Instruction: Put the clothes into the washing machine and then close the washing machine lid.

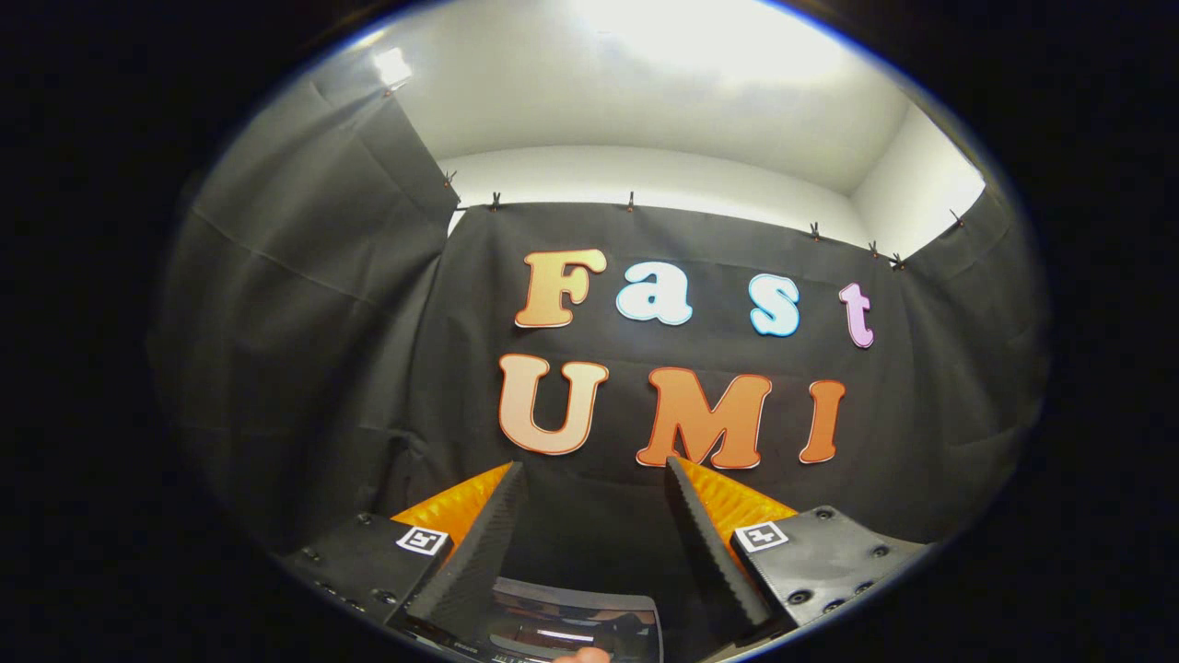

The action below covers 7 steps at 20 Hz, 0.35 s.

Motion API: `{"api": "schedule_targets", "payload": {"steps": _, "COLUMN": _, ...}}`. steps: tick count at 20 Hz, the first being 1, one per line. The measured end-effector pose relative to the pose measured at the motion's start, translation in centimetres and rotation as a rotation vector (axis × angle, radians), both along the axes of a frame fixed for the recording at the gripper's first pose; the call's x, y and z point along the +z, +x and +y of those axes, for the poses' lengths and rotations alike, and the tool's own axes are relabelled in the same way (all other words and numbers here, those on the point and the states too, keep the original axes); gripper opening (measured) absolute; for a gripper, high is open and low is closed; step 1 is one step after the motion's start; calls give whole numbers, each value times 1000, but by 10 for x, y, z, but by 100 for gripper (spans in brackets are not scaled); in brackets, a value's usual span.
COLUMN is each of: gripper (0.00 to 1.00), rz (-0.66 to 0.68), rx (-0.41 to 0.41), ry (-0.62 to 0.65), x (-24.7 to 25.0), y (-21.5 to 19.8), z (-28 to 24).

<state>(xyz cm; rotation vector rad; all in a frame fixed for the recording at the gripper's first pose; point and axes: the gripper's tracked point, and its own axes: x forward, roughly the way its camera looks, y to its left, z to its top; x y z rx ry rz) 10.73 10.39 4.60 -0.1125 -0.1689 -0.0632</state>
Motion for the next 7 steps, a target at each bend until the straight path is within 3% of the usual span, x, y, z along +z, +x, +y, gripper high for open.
{"api": "schedule_targets", "payload": {"steps": 7, "gripper": 97, "rz": 39, "rx": 32, "ry": -4, "x": -13, "y": 2, "z": -6}}
